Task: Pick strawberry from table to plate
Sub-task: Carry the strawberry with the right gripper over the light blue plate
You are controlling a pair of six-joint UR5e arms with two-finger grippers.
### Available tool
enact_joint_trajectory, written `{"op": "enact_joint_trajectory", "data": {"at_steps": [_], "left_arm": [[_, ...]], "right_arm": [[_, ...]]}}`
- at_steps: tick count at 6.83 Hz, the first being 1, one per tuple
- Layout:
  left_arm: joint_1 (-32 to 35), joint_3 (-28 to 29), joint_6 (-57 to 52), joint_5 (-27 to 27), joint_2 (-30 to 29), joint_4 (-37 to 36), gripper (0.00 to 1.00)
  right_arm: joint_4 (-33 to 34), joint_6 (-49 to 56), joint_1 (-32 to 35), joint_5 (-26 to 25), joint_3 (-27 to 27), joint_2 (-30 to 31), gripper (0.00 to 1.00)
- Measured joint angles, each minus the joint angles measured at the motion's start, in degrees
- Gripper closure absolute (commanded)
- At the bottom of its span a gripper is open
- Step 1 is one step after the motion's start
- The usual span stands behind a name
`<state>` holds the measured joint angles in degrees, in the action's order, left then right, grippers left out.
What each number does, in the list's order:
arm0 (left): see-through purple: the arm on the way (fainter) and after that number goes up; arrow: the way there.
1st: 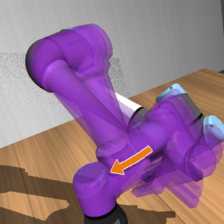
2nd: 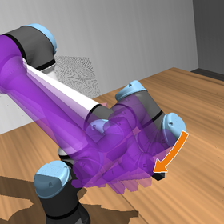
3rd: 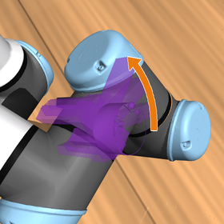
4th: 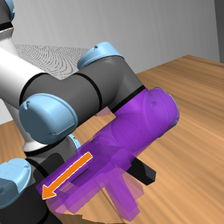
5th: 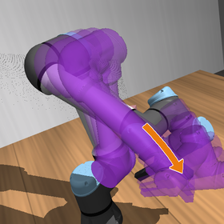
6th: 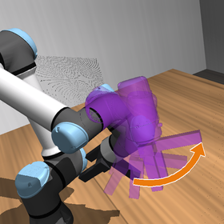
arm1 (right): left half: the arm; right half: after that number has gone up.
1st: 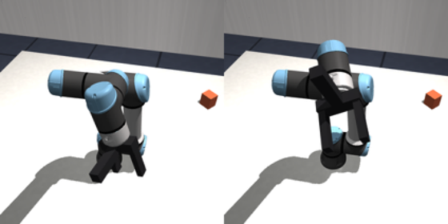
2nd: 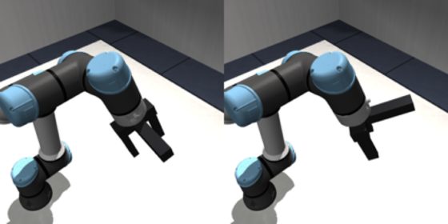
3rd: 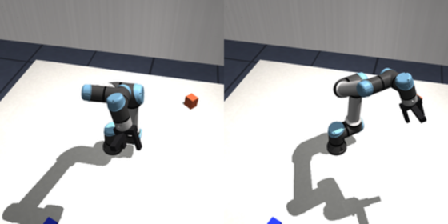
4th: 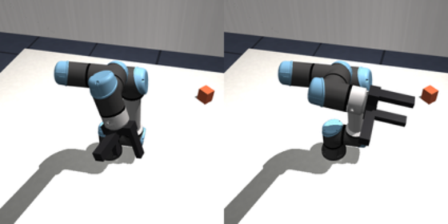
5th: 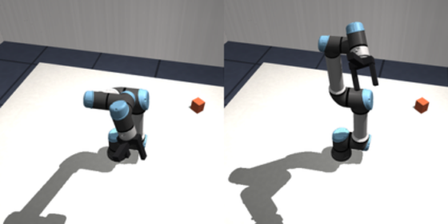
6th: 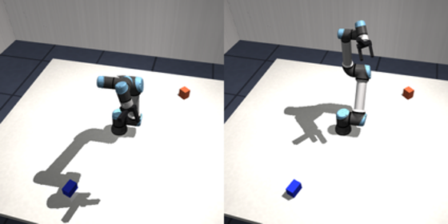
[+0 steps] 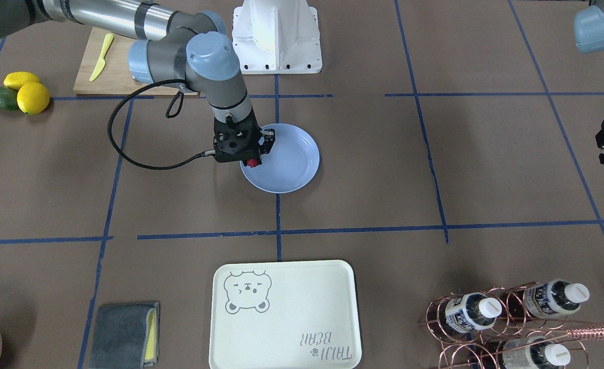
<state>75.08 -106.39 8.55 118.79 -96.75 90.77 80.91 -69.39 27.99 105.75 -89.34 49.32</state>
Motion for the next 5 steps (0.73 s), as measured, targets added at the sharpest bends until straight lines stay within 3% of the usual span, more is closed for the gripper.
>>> {"op": "enact_joint_trajectory", "data": {"at_steps": [3,4,5], "left_arm": [[0.6,0.5,-0.2,0.1,0.2,0.2,0.00],[0.6,0.7,-0.2,0.1,0.2,0.2,0.00],[0.7,0.9,-0.2,0.1,0.2,0.3,0.00]], "right_arm": [[0.1,0.0,-1.9,-1.3,6.2,-5.3,1.00],[0.1,0.0,-2.2,-1.4,6.8,-5.6,0.69],[0.1,-0.4,-2.4,-1.4,7.0,-5.7,0.17]]}}
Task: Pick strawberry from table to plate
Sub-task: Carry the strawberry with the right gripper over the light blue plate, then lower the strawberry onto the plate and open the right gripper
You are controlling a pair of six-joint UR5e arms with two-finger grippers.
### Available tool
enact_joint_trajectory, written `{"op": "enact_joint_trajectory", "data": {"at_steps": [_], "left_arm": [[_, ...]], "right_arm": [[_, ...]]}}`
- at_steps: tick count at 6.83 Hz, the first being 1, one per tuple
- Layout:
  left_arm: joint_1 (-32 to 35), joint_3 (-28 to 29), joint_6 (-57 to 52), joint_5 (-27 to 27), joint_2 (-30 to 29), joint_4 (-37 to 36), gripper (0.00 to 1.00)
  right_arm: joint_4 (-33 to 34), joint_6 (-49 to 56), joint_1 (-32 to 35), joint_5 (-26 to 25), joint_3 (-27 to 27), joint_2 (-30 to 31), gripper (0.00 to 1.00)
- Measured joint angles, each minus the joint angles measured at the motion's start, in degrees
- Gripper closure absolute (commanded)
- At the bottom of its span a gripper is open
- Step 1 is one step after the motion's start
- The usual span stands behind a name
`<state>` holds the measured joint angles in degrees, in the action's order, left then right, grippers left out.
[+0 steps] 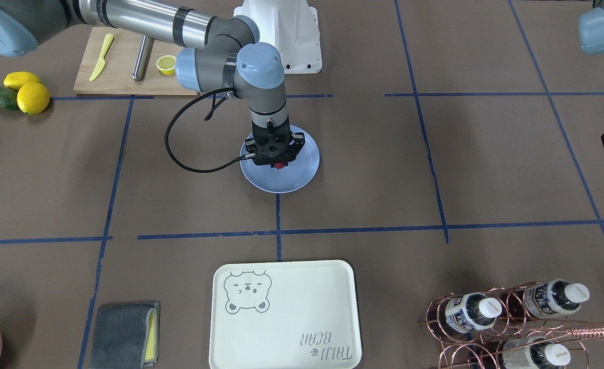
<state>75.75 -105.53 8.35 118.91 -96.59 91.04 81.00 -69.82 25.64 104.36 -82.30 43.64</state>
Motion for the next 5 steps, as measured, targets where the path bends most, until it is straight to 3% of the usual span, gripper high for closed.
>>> {"op": "enact_joint_trajectory", "data": {"at_steps": [1,5], "left_arm": [[0.0,0.1,0.0,0.0,0.0,0.0,0.00],[0.6,0.2,0.1,0.6,0.0,0.1,0.00]], "right_arm": [[-0.1,-0.9,-0.2,0.0,0.1,-0.1,0.00],[2.2,-2.3,0.6,0.4,-2.4,0.4,0.00]]}}
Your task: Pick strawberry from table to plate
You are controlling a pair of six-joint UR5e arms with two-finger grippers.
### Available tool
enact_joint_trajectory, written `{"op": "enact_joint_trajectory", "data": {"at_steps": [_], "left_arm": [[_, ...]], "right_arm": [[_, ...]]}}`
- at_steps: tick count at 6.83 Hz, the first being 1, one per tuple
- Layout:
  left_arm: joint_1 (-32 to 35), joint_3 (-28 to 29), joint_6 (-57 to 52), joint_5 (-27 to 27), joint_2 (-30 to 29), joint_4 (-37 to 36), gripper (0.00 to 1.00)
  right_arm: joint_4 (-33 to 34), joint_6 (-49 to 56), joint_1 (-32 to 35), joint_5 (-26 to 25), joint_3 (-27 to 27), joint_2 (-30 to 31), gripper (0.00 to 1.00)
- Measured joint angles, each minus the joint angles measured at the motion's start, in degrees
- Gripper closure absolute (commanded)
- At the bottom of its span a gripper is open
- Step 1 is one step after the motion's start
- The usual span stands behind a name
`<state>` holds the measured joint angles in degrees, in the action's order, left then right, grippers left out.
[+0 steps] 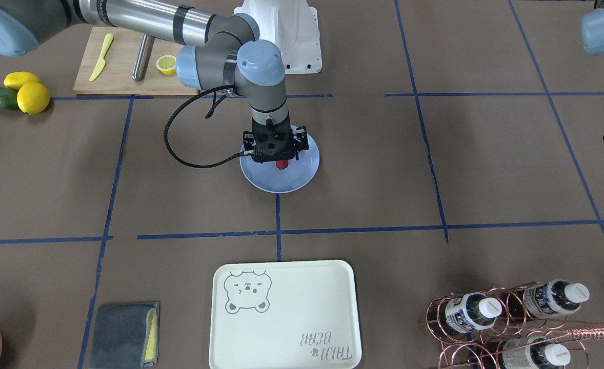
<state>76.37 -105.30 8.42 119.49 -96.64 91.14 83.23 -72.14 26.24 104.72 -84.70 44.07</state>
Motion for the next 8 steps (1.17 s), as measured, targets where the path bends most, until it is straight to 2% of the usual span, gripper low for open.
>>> {"op": "enact_joint_trajectory", "data": {"at_steps": [1,3,4,6,8], "left_arm": [[0.4,0.1,0.0,0.1,0.0,-0.1,0.00],[2.4,0.6,0.0,3.6,0.1,-0.5,0.00],[3.1,0.7,-0.1,5.3,0.4,-0.6,0.00],[3.7,0.8,-0.1,6.6,1.2,-0.7,0.00],[4.3,0.5,-0.1,7.8,2.5,-0.4,0.00]], "right_arm": [[3.3,0.5,2.3,1.1,-2.9,1.0,0.00],[6.9,7.1,12.1,8.7,-11.8,8.6,0.00],[7.3,13.6,18.5,13.6,-15.4,13.2,0.00],[7.4,30.8,32.0,22.7,-18.9,23.6,0.00],[7.3,50.4,43.2,26.5,-20.4,35.9,0.00]]}}
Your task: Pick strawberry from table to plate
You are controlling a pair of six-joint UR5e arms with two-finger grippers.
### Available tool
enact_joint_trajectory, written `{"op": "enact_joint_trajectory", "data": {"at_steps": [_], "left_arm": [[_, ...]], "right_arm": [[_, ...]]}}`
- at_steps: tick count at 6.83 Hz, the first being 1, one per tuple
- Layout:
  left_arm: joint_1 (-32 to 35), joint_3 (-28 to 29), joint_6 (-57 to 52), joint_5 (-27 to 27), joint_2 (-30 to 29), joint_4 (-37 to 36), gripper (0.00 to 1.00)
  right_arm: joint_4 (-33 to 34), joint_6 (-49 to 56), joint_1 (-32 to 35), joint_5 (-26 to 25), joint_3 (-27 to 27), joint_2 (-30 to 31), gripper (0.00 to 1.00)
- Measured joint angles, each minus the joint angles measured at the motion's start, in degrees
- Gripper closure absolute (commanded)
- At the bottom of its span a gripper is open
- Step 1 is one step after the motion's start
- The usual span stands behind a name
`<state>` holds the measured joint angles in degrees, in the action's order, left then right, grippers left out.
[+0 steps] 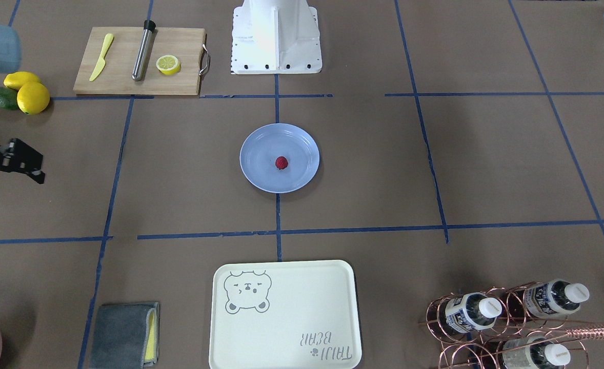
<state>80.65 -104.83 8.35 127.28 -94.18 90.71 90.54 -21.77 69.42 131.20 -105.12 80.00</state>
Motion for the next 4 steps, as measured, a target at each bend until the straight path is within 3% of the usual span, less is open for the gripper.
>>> {"op": "enact_joint_trajectory", "data": {"at_steps": [2,4], "left_arm": [[0.4,-0.5,0.0,0.5,1.0,0.1,0.00],[1.0,-0.5,-0.4,0.6,1.4,0.0,0.00]], "right_arm": [[-0.2,15.6,7.8,0.5,0.6,9.5,0.00],[-0.3,26.4,15.3,1.3,3.8,14.5,0.00]]}}
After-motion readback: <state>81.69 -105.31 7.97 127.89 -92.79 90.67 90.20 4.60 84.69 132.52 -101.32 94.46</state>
